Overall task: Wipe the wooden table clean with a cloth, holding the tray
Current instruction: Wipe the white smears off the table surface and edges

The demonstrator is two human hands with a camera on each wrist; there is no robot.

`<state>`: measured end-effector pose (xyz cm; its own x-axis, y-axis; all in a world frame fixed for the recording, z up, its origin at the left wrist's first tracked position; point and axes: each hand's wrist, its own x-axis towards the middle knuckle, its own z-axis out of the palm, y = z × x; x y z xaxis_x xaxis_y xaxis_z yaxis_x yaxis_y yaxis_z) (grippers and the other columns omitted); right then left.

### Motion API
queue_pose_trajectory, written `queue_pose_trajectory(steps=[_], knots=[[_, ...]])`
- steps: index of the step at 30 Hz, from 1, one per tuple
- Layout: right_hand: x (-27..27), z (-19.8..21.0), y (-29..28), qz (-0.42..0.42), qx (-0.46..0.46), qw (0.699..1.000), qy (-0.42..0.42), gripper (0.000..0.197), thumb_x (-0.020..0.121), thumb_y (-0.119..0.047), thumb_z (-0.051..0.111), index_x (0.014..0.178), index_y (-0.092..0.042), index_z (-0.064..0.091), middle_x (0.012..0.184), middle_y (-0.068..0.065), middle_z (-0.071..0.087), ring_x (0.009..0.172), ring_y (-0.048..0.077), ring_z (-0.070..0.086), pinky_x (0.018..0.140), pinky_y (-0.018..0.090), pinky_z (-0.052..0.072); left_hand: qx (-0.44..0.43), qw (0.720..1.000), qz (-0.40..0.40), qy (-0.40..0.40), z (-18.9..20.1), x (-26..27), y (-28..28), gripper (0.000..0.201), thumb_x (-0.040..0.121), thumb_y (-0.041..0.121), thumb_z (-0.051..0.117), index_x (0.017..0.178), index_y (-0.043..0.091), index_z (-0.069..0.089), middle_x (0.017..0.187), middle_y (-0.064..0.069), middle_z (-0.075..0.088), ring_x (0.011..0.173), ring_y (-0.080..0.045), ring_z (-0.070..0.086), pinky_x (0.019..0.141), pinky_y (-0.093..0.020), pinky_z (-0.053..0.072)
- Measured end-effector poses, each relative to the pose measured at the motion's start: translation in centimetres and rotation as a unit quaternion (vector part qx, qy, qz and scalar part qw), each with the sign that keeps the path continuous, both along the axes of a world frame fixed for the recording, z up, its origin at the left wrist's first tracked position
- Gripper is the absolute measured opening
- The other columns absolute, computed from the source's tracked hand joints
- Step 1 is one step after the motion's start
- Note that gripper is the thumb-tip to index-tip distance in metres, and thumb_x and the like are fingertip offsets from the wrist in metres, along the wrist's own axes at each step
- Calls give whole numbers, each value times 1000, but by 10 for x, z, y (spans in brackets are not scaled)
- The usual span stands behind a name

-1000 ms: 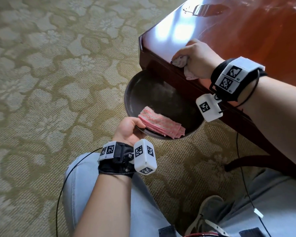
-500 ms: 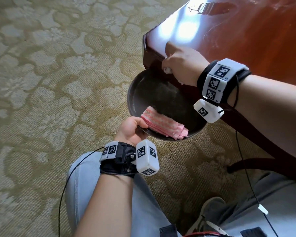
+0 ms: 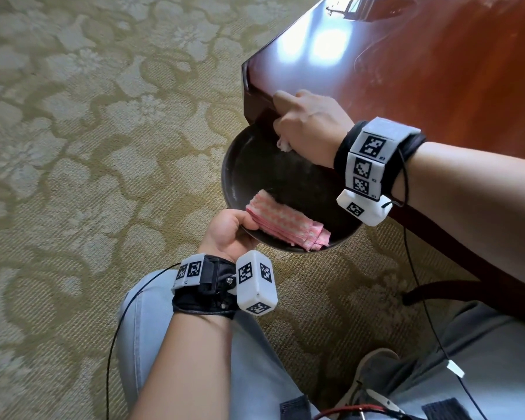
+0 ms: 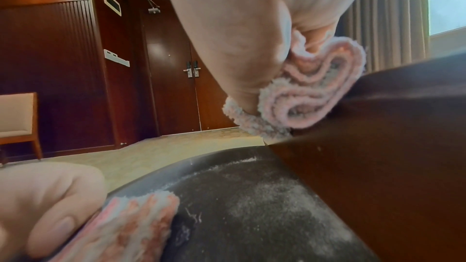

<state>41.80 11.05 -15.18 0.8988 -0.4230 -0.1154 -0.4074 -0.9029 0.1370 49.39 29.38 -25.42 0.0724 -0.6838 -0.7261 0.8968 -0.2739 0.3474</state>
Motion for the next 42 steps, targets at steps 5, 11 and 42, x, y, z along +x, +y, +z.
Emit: queue_pose_trajectory(steps=[5,11,42], knots=[[-19,-3,5,18,-19,1000,10,21,92,-25,62,90,-5,68,112,11,46,91,35,46,57,34,32,-5,1000,-14,1,2,0,-2,47,78,-13,27,117,-3,52,112,-22,58,92,-32,62,75,-31,60],[-61,-13,26,25,-46,997,49,19,68,-12,81,59,-6,65,92,11,55,70,33,50,46,20,15,12,1000,-28,-2,2,1,-1,57,64,-10,38,118,0,49,119,-23,56,105,-35,57,87,-33,55],[-87,14,22,-188,119,962,-159,29,77,-3,59,97,-20,71,95,5,43,80,28,52,66,27,35,22,999,-30,-19,-1,-6,4,50,62,-8,43,110,0,52,114,-21,59,99,-34,61,84,-32,57]])
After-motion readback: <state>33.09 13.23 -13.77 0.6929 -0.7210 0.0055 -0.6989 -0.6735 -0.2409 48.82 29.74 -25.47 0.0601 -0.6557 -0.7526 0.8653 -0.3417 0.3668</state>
